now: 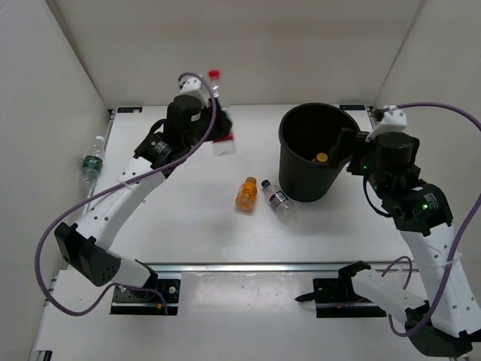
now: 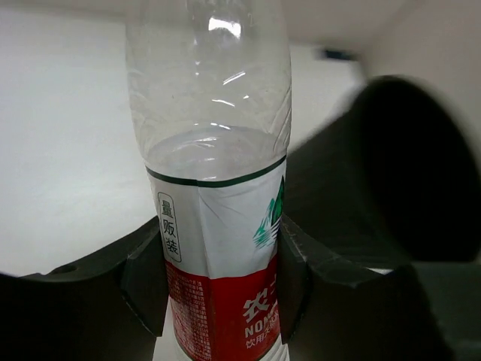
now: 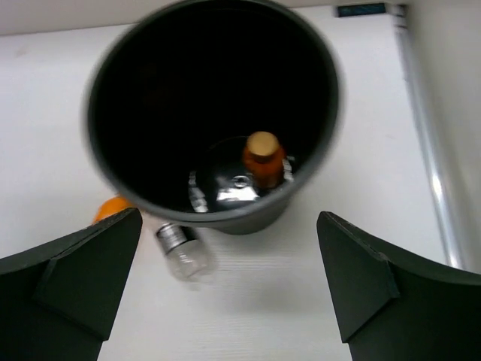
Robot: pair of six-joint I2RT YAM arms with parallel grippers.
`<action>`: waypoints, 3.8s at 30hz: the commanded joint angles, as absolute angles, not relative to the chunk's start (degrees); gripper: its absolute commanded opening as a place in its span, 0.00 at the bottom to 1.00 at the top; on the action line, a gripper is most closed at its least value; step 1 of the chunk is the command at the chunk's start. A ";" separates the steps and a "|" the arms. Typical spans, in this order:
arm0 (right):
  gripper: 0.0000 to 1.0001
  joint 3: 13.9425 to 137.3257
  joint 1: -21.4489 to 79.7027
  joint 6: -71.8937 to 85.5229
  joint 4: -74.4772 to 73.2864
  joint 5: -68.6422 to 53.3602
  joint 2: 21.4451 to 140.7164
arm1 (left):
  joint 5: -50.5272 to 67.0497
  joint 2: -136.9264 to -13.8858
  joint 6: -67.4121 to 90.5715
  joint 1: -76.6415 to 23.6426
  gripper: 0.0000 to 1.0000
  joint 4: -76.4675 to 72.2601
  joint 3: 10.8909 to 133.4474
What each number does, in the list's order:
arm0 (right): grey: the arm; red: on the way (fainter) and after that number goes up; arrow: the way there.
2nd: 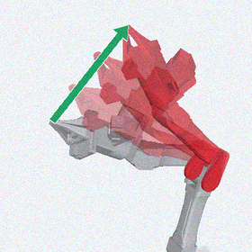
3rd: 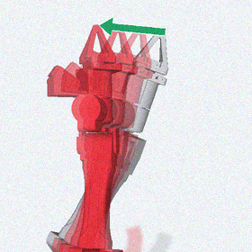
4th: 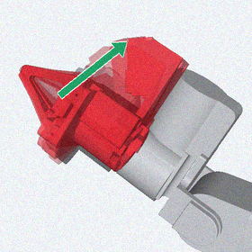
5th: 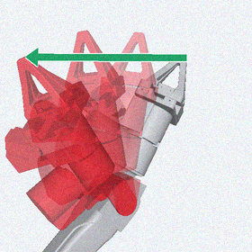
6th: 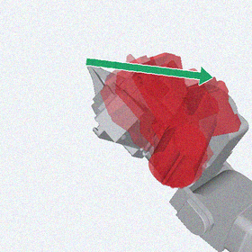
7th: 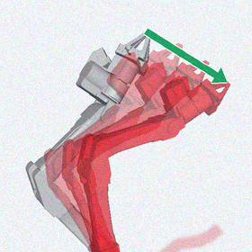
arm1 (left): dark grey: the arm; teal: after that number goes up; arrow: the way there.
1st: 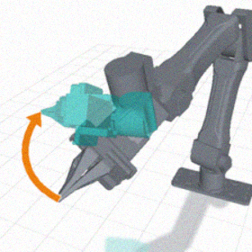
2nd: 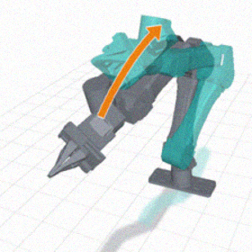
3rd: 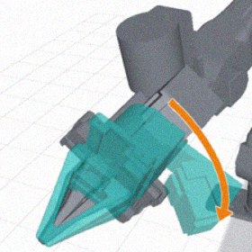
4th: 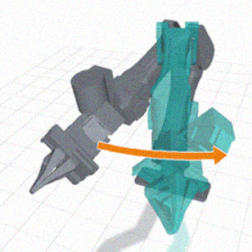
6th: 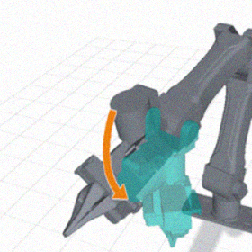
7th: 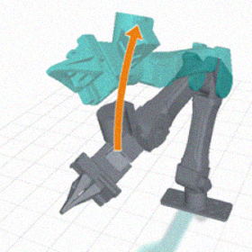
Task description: Put the plastic bottles in the bin
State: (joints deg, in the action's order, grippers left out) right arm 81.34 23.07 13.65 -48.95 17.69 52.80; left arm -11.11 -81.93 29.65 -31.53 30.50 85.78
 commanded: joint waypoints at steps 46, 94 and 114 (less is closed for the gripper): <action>0.98 62.51 46.35 11.08 -35.44 15.77 70.23 | -14.15 -51.61 31.90 -21.19 0.98 47.63 54.78; 0.24 44.45 46.75 8.44 -3.78 5.20 59.34 | -5.63 -50.89 30.24 -24.35 0.99 45.45 50.71; 0.73 67.41 16.18 7.55 -16.26 1.50 58.45 | 3.33 -96.23 10.90 -24.08 0.99 11.49 69.42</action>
State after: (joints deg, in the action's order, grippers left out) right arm 66.74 18.59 5.04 -12.91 4.80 59.07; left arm 1.37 -95.09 16.21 -24.88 15.31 64.29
